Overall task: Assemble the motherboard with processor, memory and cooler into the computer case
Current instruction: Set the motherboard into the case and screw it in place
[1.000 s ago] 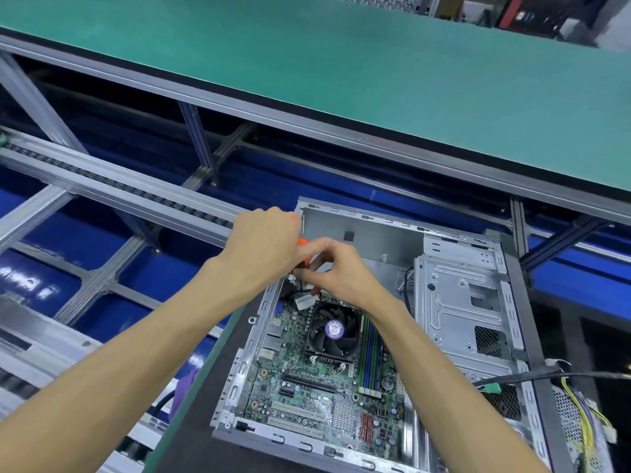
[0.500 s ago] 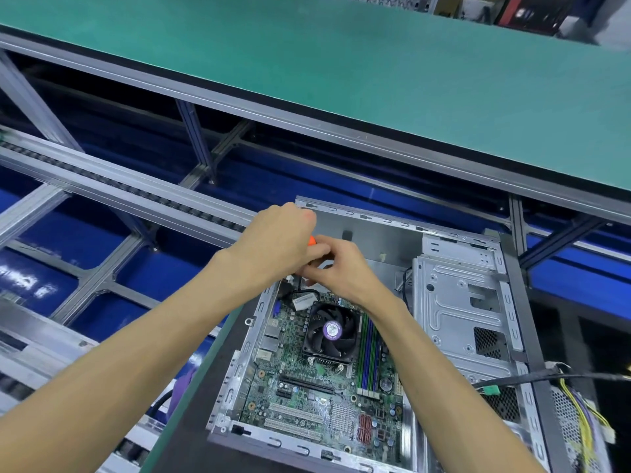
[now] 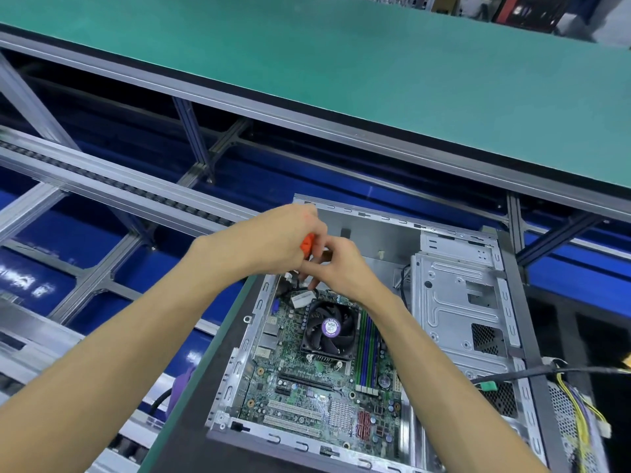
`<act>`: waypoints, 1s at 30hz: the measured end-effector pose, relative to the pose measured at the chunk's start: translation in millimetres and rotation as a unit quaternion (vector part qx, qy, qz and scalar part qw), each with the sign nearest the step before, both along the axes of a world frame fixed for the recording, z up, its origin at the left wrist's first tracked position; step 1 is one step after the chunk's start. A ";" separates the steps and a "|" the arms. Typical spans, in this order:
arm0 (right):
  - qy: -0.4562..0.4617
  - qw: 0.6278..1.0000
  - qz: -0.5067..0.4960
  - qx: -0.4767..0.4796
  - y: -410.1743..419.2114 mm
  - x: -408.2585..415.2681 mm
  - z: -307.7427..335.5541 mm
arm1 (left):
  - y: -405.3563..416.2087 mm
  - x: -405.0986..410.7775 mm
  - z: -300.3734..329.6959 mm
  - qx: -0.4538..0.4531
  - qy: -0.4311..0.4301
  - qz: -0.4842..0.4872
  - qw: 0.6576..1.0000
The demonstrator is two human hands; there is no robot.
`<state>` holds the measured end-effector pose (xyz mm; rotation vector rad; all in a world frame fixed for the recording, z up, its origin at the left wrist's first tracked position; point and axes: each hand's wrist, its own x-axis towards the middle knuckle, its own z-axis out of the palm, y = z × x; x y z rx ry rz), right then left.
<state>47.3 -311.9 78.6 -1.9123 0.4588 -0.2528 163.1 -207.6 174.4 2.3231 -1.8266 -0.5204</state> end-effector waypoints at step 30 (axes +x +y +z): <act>-0.020 0.999 0.018 0.044 -1.3 2.0 -7.8 | -2.5 -25.8 1.6 -0.021 -0.191 0.160 0.968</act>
